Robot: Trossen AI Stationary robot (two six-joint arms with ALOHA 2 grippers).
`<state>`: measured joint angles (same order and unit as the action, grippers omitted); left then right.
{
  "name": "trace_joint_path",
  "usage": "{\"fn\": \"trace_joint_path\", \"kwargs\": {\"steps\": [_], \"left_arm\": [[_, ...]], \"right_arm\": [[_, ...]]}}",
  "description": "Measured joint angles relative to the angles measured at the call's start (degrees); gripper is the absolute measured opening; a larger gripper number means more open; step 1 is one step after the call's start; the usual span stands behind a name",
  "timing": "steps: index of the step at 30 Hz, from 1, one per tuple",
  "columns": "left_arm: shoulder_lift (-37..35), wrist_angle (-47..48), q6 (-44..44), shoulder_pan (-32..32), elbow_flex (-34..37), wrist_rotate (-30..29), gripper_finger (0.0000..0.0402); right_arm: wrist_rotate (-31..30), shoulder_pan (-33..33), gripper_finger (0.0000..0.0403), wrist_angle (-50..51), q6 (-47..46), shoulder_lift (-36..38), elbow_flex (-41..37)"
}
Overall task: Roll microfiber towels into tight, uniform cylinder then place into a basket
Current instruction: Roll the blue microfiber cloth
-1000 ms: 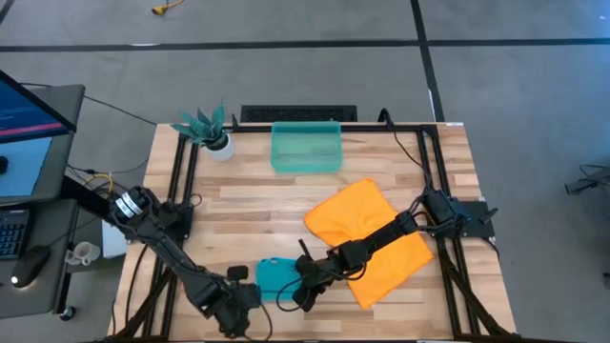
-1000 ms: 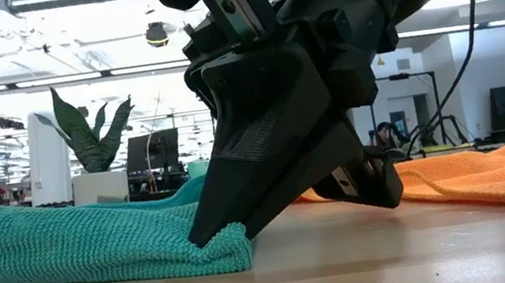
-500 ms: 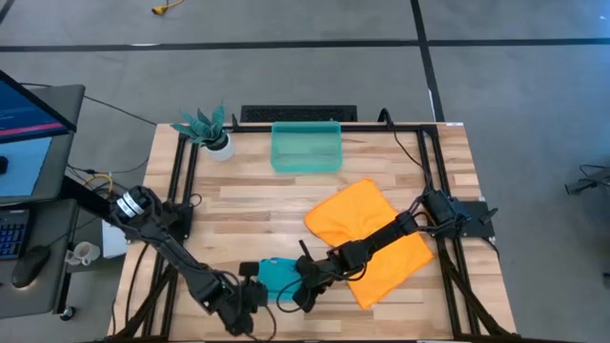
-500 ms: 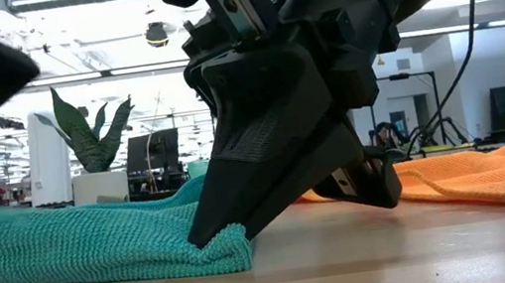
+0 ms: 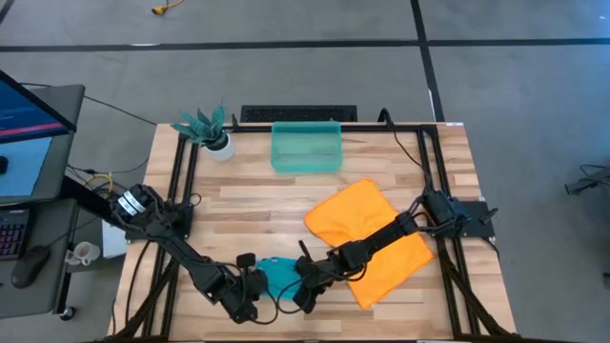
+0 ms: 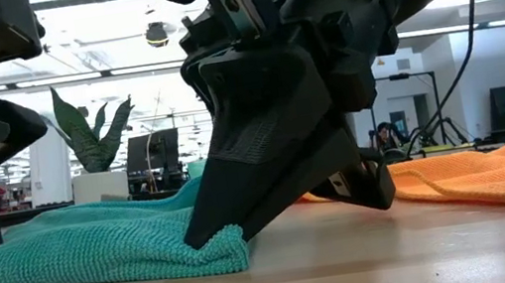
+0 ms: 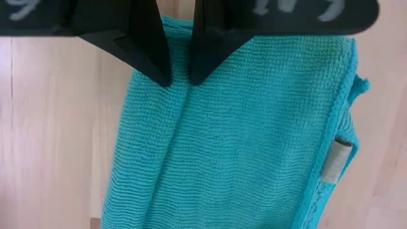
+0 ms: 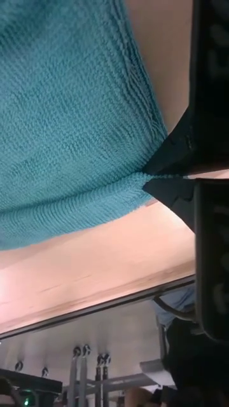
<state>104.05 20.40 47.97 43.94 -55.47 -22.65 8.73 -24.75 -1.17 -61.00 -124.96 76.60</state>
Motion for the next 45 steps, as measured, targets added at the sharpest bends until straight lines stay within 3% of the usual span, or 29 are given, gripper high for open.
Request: {"fn": "trace_joint_path", "kwargs": {"steps": [9,13,19,22,26,34,41,45], "left_arm": [[0.0,0.2,0.0,0.0,0.1,0.7,0.0055],[0.0,0.3,-0.1,0.0,0.1,0.8,0.0055],[0.0,-0.1,-0.1,0.0,0.2,0.9,0.0055],[0.0,-0.3,0.0,0.0,0.2,1.4,0.0055],[0.0,-0.3,0.9,0.0,0.2,1.5,0.0055],[0.0,-0.4,2.0,0.0,0.2,1.7,0.0055],[0.0,-0.4,1.9,0.0,0.2,1.8,0.0055],[0.1,-0.4,1.9,0.0,0.2,1.8,0.0055]], "right_arm": [[0.2,-0.1,0.0099,-1.1,-3.3,-0.1,0.0],[0.6,-0.1,0.0140,-1.2,-0.7,-0.1,0.0],[1.2,0.0,0.0170,2.6,1.5,1.9,0.0],[-1.0,-0.1,0.0175,9.8,3.5,4.8,-0.2],[-8.6,-1.1,0.0176,18.1,7.7,9.9,-0.2],[-27.8,-9.8,0.0171,14.9,32.6,12.6,-0.1],[-28.7,-12.5,0.0175,7.0,56.3,7.0,0.0],[-28.5,-12.5,0.0175,3.3,65.0,4.9,0.0]]}}
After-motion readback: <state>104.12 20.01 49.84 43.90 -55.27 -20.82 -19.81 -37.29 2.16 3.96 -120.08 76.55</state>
